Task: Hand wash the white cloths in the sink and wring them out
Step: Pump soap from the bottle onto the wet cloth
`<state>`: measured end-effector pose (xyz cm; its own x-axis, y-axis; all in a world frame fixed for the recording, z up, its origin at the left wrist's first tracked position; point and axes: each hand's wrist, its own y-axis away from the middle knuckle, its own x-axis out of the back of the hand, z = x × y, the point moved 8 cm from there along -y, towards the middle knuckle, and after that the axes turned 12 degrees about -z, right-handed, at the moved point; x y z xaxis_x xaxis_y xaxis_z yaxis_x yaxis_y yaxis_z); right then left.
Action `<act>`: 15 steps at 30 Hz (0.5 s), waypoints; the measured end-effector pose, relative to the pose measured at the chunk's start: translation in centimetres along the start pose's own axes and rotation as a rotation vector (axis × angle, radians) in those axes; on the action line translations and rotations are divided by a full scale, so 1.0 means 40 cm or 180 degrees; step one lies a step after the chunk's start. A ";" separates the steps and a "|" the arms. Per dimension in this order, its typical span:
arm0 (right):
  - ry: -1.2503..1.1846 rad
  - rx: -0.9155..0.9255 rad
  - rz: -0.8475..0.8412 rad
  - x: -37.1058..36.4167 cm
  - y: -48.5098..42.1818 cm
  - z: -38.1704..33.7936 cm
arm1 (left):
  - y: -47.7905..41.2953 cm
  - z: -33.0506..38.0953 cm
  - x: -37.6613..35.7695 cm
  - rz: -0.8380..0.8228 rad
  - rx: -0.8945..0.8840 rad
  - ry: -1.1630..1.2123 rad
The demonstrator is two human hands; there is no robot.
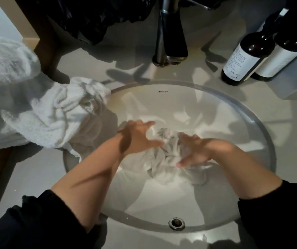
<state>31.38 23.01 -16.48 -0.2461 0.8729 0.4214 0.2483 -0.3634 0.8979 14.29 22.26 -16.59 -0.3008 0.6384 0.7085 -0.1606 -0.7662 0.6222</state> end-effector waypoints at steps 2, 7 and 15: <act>0.0284 0.0052 -0.0142 -0.060 -0.033 -0.035 | 0.002 0.022 -0.092 -0.0738 -0.0091 -0.0844; -0.0523 0.0453 0.0559 -0.021 -0.086 -0.038 | -0.007 0.038 -0.089 -0.0067 0.0102 -0.1414; -0.3748 0.1557 0.1729 0.156 0.080 0.016 | 0.050 0.036 0.047 -0.0818 -0.0755 0.5031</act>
<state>31.24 27.49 -11.05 0.8528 0.5068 0.1256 0.4175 -0.8063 0.4191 14.75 22.03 -13.56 -0.8367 0.1504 -0.5267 -0.4457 -0.7459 0.4950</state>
